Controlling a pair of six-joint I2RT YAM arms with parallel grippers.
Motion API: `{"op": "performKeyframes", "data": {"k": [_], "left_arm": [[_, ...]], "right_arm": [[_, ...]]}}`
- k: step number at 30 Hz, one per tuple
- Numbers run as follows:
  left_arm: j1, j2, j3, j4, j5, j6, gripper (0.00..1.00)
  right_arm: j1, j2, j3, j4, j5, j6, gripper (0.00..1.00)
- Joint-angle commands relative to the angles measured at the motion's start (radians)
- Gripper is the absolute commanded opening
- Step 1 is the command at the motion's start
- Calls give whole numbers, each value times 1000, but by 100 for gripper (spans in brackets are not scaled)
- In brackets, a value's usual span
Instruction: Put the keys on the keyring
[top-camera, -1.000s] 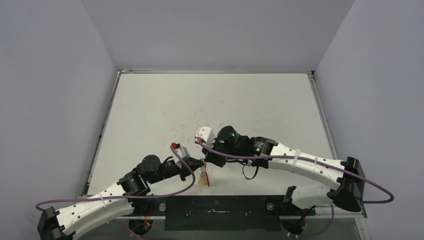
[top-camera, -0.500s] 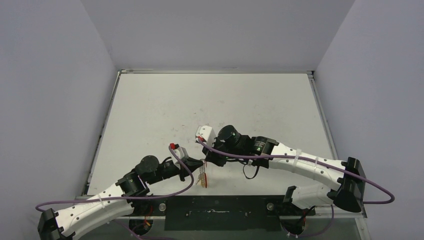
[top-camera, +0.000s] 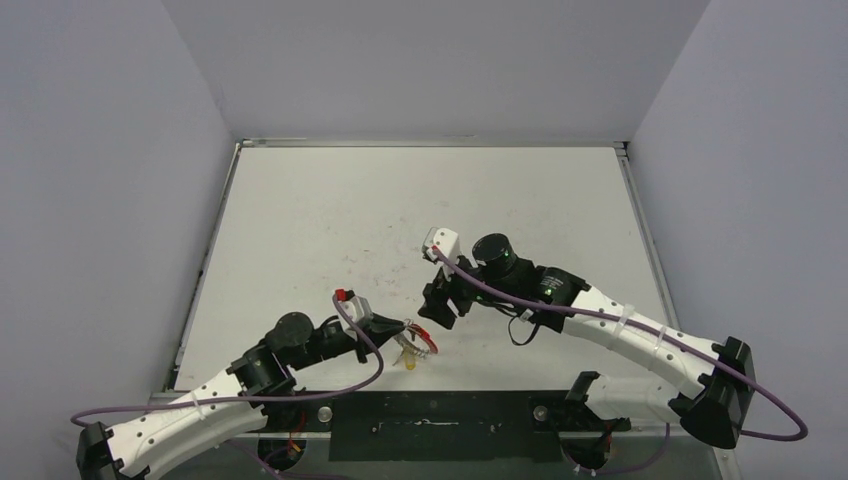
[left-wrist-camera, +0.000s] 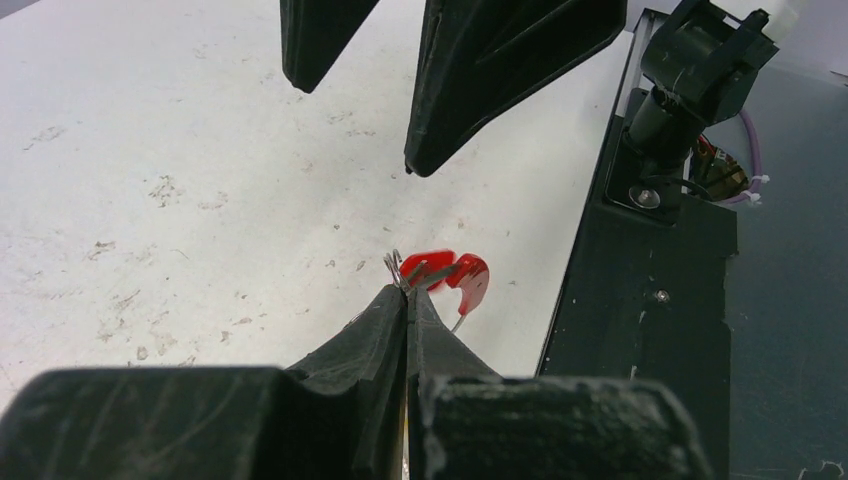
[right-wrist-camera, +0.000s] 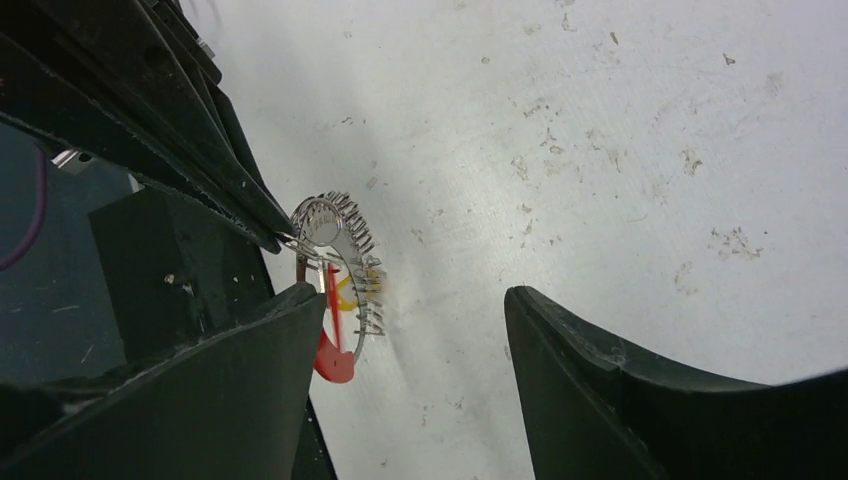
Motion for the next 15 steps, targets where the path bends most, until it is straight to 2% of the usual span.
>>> {"op": "performKeyframes", "data": {"k": [1, 5, 8, 10, 15], "left_arm": [[-6, -20, 64, 7, 25, 23, 0], [-6, -39, 63, -9, 47, 42, 0], [-6, -58, 49, -1, 77, 59, 0], [-6, -69, 37, 23, 103, 70, 0], [-6, -70, 18, 69, 174, 85, 0]], "right_arm": [[-11, -56, -46, 137, -109, 5, 68], [-19, -128, -120, 247, -156, -19, 72], [-22, -194, -219, 394, -155, -94, 69], [-22, -226, -283, 469, -223, -179, 69], [-22, -212, -365, 642, -377, -219, 59]]}}
